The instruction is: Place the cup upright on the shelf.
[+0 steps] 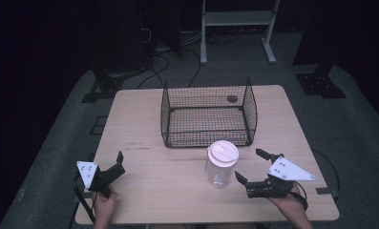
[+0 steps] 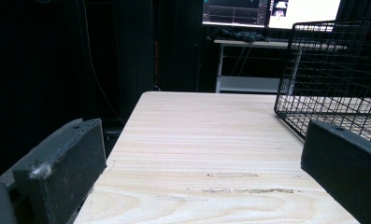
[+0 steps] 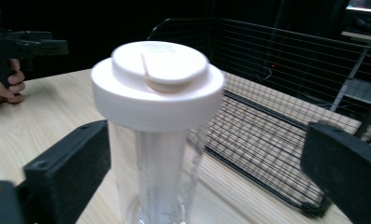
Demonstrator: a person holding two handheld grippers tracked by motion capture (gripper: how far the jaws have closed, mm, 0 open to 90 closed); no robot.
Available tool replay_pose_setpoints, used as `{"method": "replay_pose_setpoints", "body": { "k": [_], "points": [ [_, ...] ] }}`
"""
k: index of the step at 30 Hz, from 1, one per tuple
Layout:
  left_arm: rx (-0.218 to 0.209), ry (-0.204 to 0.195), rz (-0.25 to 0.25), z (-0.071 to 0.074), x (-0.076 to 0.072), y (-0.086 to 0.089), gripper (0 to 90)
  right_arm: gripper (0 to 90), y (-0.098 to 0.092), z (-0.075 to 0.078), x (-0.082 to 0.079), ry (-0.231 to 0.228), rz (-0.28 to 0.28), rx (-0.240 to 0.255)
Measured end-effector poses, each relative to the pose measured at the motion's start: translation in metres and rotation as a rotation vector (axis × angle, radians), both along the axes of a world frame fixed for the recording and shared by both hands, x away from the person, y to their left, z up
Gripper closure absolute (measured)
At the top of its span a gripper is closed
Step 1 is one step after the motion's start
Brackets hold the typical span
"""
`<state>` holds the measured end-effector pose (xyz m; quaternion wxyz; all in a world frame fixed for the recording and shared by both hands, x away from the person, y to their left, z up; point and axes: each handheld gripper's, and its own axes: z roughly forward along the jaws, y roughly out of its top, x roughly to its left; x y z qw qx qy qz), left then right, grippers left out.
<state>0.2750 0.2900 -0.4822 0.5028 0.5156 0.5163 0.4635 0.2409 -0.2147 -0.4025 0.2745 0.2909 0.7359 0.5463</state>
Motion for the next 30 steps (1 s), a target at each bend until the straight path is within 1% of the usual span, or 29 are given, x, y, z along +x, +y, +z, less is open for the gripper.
{"method": "replay_pose_setpoints", "body": {
  "k": [15, 22, 24, 30],
  "points": [
    [-0.001, -0.001, 0.0, 0.0, 0.0, 0.0, 0.0, 0.6, 0.03, 0.0, 0.007, -0.007, 0.045, -0.013],
    [-0.001, -0.001, -0.001, 0.0, 0.0, 0.0, 0.0, 0.6, 0.04, -0.002, 0.011, -0.017, 0.038, -0.031],
    [-0.002, -0.001, 0.0, 0.0, 0.0, 0.0, 0.0, 0.6, 0.043, -0.002, 0.013, -0.027, 0.026, -0.041],
    [-0.002, -0.001, 0.0, 0.0, 0.0, 0.0, 0.0, 0.6, 0.047, -0.005, 0.017, -0.028, 0.022, -0.035]
  ]
}}
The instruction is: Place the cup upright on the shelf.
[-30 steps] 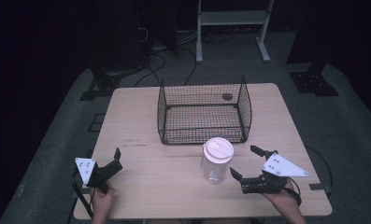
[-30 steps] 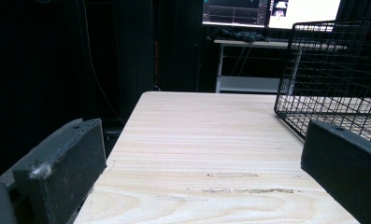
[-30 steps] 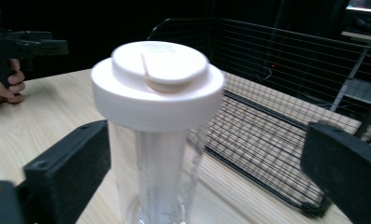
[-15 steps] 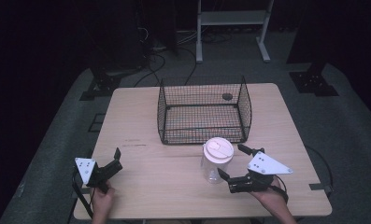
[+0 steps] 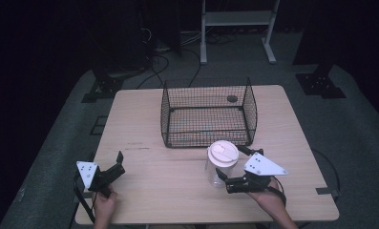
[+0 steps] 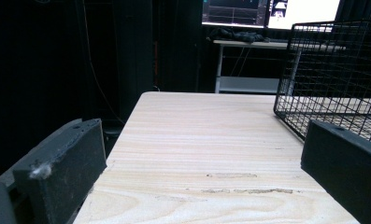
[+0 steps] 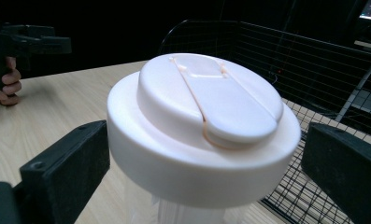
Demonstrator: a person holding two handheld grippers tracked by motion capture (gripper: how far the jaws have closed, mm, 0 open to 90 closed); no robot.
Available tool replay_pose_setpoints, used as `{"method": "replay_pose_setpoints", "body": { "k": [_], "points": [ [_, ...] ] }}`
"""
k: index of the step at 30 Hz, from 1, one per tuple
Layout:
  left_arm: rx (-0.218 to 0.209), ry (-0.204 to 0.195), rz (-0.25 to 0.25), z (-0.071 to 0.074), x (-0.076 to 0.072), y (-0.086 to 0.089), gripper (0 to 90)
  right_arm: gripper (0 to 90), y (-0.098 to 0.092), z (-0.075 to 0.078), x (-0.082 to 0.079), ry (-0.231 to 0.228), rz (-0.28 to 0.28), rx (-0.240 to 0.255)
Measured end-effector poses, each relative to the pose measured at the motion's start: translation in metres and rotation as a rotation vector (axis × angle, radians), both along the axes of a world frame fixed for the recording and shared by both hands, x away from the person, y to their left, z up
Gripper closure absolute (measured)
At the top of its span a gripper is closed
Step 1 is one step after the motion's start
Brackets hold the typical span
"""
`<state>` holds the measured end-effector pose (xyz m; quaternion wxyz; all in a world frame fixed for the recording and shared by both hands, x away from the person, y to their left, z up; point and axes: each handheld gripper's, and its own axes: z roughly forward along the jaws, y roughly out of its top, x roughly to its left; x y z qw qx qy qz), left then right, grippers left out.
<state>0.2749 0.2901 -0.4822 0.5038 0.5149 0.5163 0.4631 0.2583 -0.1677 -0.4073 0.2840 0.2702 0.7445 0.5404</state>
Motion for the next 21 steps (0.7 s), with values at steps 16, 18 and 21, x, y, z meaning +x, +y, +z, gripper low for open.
{"method": "replay_pose_setpoints", "body": {
  "k": [16, 18, 21],
  "points": [
    [-0.001, 0.0, -0.002, 0.0, 0.0, 0.0, 0.0, 3.8, 0.013, -0.007, 0.01, -0.014, -0.002, 0.014],
    [-0.002, 0.0, -0.002, 0.0, 0.0, 0.0, 0.0, 3.7, 0.013, -0.007, 0.01, -0.018, -0.001, 0.013],
    [-0.003, 0.0, -0.002, 0.0, 0.0, 0.0, 0.0, 3.9, 0.013, -0.008, 0.009, -0.025, -0.003, 0.015]
  ]
}}
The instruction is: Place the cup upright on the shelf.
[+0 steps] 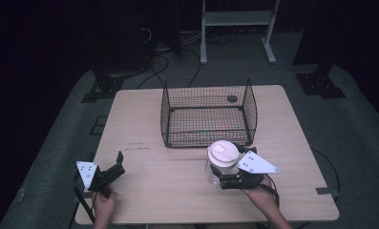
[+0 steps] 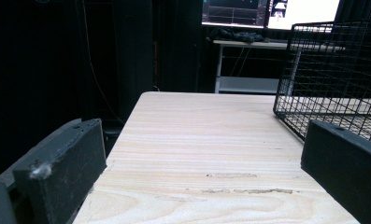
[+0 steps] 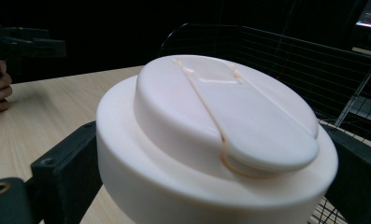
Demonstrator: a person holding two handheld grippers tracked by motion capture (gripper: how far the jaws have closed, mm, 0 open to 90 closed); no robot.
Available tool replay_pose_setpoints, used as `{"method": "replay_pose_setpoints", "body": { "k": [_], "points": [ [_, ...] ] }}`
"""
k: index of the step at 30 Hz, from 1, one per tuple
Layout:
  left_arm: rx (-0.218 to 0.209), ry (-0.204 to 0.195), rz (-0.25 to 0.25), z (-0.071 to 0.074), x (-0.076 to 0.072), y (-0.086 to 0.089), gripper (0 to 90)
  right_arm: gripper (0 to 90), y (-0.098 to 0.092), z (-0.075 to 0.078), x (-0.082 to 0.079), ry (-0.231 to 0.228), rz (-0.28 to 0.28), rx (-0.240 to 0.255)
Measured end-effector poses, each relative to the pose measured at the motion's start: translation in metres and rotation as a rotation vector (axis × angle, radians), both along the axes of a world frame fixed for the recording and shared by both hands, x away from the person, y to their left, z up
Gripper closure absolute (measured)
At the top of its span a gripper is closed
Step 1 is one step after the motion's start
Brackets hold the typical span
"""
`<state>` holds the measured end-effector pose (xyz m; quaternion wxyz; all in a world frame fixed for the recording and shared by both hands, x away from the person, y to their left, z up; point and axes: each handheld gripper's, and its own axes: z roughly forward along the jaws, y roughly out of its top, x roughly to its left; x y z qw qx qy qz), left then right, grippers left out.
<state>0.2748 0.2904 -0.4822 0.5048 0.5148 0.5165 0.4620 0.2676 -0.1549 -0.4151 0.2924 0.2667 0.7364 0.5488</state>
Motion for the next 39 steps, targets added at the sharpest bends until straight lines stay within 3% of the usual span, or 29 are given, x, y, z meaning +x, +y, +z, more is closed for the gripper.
{"method": "replay_pose_setpoints", "body": {
  "k": [12, 17, 33, 39],
  "points": [
    [-0.004, -0.001, 0.0, 0.0, 0.0, 0.0, 0.0, 4.3, -0.001, 0.005, 0.0, 0.013, -0.018, -0.035],
    [-0.004, -0.001, 0.0, 0.0, 0.0, 0.0, 0.0, 4.3, -0.004, 0.011, 0.002, 0.018, -0.011, -0.015],
    [-0.004, -0.001, -0.001, 0.0, 0.0, 0.0, 0.0, 4.3, 0.002, 0.045, 0.015, -0.014, 0.015, -0.03],
    [-0.002, 0.0, -0.001, 0.0, 0.0, 0.0, 0.0, 4.3, 0.007, 0.069, 0.023, -0.037, 0.019, -0.03]
  ]
}}
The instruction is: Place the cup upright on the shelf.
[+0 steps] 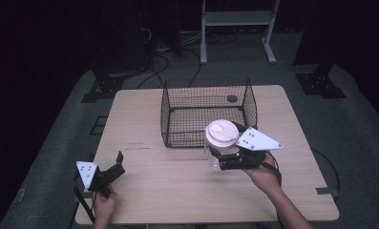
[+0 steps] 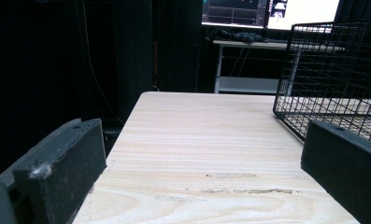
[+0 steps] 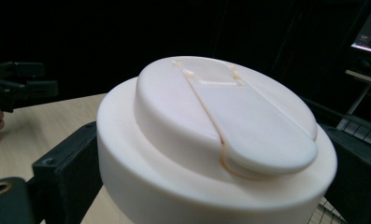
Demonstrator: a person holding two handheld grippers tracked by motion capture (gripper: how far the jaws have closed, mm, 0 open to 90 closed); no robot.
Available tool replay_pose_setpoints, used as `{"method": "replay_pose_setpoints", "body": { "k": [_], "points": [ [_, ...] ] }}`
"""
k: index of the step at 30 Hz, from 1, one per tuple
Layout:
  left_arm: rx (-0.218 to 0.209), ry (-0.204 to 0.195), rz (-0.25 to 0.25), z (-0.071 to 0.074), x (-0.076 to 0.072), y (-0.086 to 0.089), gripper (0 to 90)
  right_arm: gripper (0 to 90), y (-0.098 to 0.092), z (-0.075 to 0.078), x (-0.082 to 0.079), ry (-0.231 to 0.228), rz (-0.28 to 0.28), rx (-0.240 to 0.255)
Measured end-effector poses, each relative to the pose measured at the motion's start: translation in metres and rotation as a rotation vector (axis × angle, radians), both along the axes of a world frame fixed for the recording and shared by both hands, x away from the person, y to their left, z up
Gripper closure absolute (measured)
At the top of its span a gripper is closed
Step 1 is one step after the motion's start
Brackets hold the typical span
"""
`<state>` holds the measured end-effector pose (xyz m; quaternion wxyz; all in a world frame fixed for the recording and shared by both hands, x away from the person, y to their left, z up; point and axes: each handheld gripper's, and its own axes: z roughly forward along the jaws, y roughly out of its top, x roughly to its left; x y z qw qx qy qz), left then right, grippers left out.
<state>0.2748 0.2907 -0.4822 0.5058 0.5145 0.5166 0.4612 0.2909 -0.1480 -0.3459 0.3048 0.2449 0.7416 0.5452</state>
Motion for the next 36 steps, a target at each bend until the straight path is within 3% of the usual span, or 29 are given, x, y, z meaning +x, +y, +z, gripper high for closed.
{"method": "replay_pose_setpoints", "body": {
  "k": [13, 23, 36],
  "points": [
    [-0.008, -0.002, 0.001, 0.0, 0.0, 0.001, 0.0, 4.3, 0.012, 0.041, 0.025, -0.035, 0.012, -0.006],
    [-0.014, -0.001, 0.001, 0.0, 0.0, 0.001, 0.0, 4.3, 0.026, 0.061, 0.049, -0.058, 0.012, -0.025],
    [-0.016, -0.003, -0.002, 0.0, 0.0, 0.001, 0.0, 4.3, 0.038, 0.065, 0.087, -0.041, -0.013, -0.013]
  ]
}}
